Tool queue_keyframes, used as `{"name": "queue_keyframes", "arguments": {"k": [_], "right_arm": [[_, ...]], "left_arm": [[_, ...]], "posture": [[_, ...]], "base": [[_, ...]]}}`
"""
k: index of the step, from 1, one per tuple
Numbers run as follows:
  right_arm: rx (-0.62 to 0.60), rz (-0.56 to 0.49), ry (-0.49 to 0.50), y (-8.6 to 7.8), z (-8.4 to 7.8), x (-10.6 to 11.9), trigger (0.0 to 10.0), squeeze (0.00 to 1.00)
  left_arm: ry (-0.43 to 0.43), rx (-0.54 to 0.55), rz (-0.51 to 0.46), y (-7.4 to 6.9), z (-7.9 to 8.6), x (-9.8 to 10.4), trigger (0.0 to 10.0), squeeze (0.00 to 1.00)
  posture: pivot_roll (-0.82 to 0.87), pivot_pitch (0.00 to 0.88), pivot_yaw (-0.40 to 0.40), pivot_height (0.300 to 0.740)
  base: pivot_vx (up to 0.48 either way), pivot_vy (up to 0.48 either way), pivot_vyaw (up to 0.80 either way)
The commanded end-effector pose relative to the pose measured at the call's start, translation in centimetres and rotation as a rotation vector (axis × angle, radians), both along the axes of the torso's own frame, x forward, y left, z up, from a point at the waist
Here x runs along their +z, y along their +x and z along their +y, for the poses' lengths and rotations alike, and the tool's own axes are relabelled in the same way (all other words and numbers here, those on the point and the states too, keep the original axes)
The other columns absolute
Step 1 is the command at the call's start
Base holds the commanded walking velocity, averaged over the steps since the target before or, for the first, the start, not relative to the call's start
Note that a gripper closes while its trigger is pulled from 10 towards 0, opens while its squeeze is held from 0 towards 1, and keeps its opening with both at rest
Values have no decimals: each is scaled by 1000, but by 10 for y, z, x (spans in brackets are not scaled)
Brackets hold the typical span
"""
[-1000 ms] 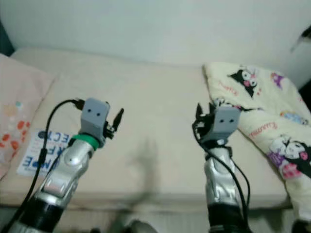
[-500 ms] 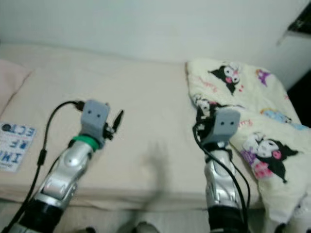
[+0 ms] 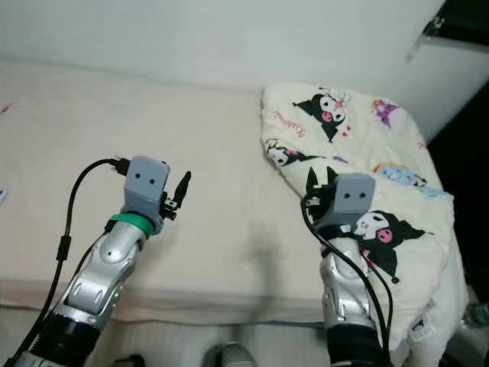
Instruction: Clean up the room
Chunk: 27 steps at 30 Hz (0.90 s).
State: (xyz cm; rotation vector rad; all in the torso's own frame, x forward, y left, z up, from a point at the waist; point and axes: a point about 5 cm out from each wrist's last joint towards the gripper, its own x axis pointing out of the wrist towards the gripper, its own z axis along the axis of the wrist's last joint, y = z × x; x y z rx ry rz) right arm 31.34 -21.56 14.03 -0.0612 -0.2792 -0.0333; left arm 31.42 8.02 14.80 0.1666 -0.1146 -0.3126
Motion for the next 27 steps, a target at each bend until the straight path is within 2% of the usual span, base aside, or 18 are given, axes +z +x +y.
{"name": "queue_keyframes", "arguments": {"k": [1, 19, 21, 27], "right_arm": [[-15, 7, 9, -2, -4, -2, 10000, 0], [-18, 12, 11, -3, -4, -4, 10000, 0], [-18, 12, 11, -3, -3, -4, 10000, 0], [-20, 14, 14, -4, -3, -5, 10000, 0]], "left_arm": [[10, -17, -1, -1, -3, -1, 10000, 0], [6, -14, 18, -1, -3, -2, 10000, 0], [-5, -4, 38, 0, -3, -4, 10000, 0], [-26, 17, 61, 3, 2, -5, 10000, 0]], "posture": [[-197, 84, -50, 740], [-197, 92, -48, 740], [-197, 93, -47, 740], [-197, 95, -45, 740]], "base": [[0, -480, 0], [0, -469, 0], [0, 0, 0], [0, 480, 0]]}}
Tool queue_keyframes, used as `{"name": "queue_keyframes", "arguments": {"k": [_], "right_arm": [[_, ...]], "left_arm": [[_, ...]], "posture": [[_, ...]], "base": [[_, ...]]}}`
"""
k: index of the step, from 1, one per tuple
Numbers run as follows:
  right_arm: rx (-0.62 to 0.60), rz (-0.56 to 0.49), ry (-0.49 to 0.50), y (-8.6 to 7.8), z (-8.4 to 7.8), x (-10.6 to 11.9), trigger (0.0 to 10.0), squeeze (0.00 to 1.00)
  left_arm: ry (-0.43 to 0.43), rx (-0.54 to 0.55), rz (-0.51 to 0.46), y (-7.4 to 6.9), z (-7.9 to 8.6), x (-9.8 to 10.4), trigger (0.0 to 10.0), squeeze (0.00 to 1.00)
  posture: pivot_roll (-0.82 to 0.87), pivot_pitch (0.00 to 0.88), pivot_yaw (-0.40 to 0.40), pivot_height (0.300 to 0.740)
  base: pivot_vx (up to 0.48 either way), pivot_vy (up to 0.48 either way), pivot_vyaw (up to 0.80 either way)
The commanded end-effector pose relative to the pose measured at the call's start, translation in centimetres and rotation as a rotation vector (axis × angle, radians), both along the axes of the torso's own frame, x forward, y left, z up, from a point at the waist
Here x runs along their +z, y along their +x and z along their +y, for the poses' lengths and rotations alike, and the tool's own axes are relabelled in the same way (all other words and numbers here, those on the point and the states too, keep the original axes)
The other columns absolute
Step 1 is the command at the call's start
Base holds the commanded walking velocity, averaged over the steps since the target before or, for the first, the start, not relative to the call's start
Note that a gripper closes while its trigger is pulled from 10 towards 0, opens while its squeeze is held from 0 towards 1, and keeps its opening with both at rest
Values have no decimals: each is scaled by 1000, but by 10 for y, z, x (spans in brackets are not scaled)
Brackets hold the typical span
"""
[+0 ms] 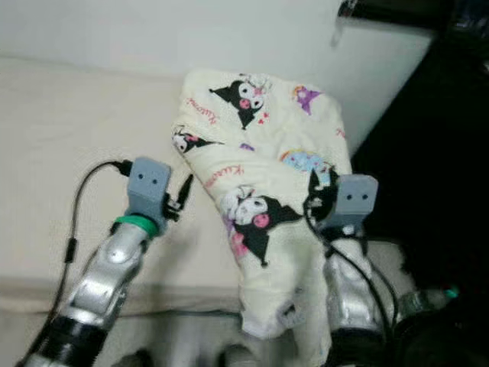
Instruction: Clean up the room
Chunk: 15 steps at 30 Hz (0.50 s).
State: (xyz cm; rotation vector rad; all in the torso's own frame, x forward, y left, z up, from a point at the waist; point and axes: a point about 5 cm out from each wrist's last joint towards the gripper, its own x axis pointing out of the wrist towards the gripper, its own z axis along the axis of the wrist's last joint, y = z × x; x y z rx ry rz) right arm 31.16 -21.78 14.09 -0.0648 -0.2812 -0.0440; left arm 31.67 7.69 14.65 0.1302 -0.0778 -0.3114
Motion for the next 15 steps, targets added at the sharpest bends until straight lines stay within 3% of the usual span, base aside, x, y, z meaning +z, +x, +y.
{"name": "queue_keyframes", "arguments": {"k": [1, 2, 15], "right_arm": [[-9, 16, 16, -2, -1, -5, 10000, 0], [-9, 16, 17, -2, -1, -5, 10000, 0], [-11, 18, 18, -3, -1, -6, 10000, 0]], "left_arm": [[5, 15, 18, 1, 5, -4, 10000, 0], [9, 19, 13, 1, 5, -4, 10000, 0], [25, 23, -7, 1, 5, -2, 10000, 0]], "posture": [[-197, 95, -45, 740], [-198, 96, -44, 740], [-199, 100, -43, 740]], "base": [[0, 480, 0], [0, 480, 0], [0, 0, 0]]}}
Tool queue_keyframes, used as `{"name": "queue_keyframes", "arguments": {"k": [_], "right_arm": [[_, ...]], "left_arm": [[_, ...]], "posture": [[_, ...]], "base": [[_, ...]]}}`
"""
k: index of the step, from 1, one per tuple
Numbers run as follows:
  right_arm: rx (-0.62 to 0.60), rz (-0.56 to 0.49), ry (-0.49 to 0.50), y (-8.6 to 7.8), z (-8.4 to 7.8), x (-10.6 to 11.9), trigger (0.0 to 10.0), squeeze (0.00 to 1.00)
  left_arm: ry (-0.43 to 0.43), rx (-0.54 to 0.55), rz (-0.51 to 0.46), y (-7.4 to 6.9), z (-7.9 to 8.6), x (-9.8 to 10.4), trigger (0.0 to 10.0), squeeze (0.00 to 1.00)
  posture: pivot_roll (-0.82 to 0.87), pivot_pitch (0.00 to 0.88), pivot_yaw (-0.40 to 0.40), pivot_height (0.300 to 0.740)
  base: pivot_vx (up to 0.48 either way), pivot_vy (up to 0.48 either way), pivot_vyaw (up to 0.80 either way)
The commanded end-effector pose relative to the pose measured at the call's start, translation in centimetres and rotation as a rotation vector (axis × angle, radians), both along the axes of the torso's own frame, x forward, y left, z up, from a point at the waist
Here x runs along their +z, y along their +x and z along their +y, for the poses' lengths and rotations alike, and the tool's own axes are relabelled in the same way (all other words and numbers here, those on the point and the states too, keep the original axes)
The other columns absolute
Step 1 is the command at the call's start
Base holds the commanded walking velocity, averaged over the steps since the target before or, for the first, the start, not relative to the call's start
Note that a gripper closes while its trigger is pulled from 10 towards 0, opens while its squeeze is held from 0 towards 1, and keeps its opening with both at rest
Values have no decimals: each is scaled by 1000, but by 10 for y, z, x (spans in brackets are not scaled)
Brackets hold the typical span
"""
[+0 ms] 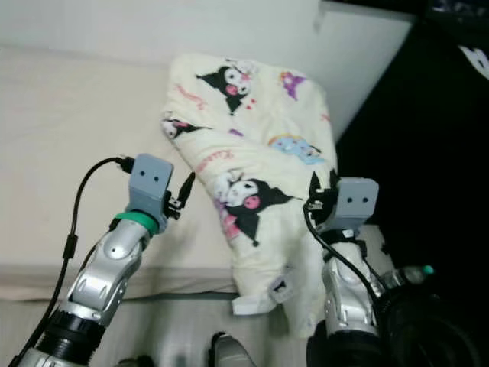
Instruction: Clean up the room
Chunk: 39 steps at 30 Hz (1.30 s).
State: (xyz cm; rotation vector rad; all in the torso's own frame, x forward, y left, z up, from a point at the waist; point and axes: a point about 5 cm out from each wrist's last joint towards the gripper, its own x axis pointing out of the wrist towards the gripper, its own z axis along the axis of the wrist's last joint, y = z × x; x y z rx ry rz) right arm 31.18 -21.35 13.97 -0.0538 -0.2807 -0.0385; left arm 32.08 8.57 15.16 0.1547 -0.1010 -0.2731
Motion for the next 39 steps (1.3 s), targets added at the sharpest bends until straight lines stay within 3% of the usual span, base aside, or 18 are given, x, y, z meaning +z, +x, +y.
{"name": "queue_keyframes", "arguments": {"k": [1, 13, 22, 39], "right_arm": [[-18, 18, 8, -3, -5, -5, 10000, 0], [-13, 37, 13, -5, -3, -10, 10000, 0], [-27, 61, 23, -7, -5, -17, 10000, 0], [-48, 56, 24, -10, -8, -17, 10000, 0]], "left_arm": [[5, -15, 23, -3, -4, -7, 10000, 0], [6, -44, 45, -8, -7, -16, 10000, 0], [130, -45, 154, -19, 1, -62, 10000, 0], [81, -58, 104, -14, -4, -45, 10000, 0]], "posture": [[-199, 100, -43, 740], [-203, 106, -42, 740], [-207, 113, -41, 705], [-243, 166, -17, 655]], "base": [[0, 0, 0], [0, 0, 0], [0, 0, 0], [0, 0, 0]]}}
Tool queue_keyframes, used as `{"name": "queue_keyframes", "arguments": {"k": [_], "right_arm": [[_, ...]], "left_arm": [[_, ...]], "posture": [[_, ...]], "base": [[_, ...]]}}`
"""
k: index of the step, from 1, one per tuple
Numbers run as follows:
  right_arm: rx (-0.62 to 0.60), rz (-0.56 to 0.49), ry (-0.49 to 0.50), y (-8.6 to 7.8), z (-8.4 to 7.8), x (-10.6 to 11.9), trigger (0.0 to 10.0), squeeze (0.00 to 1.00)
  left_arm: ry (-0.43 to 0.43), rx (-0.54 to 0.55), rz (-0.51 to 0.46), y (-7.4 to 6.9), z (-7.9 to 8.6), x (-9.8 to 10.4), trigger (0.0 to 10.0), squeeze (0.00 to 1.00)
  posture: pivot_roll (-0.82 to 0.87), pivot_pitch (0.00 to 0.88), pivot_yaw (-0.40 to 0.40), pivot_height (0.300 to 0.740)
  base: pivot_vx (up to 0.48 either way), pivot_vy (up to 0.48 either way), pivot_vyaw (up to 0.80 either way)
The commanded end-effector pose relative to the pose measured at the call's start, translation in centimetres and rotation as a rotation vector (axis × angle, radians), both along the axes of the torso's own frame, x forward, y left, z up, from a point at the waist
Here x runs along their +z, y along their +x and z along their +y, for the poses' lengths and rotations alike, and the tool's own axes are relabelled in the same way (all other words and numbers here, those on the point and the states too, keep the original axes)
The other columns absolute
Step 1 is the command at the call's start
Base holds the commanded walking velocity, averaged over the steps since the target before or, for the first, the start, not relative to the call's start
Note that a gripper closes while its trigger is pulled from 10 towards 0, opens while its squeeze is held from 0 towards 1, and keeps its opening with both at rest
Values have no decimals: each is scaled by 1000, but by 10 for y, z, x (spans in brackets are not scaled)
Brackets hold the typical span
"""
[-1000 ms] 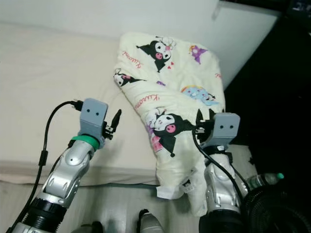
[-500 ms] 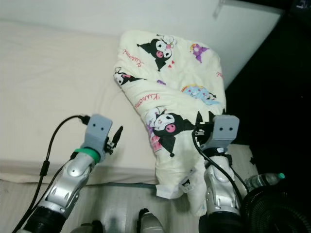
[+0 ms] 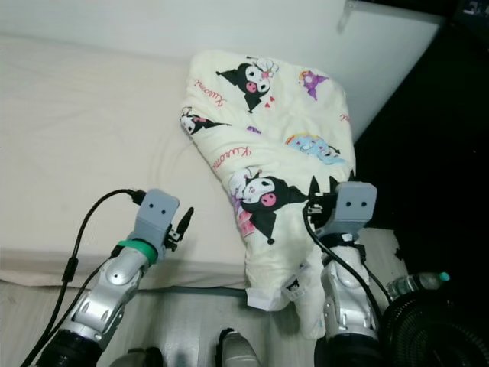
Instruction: Clean up the room
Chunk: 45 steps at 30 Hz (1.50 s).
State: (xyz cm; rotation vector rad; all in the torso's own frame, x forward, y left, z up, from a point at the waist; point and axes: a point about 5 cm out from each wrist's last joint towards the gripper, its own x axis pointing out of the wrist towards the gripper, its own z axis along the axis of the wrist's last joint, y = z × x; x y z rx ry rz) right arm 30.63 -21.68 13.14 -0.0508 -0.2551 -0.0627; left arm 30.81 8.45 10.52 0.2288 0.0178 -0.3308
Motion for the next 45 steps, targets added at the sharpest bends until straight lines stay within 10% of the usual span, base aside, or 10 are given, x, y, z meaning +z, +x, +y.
{"name": "queue_keyframes", "arguments": {"k": [1, 41, 42, 45], "right_arm": [[-25, 31, 17, -5, -5, -9, 10000, 0], [-97, -81, 105, 2, -31, 22, 10000, 0], [-86, -88, 183, 4, -34, 23, 10000, 1000], [-84, -108, 325, 6, -40, 25, 10000, 1000]], "left_arm": [[-22, -7, -14, 0, -3, 4, 10000, 0], [-14, 43, -81, 10, 17, 30, 10000, 0], [-14, 48, -82, 11, 17, 31, 10000, 0], [-15, 59, -85, 11, 19, 31, 10000, 0]], "posture": [[-245, 167, -16, 650], [-173, 201, 14, 505], [-167, 202, 8, 505], [-165, 202, 1, 505]], "base": [[0, 0, 0], [0, 0, 0], [0, 0, 0], [0, 0, 0]]}}
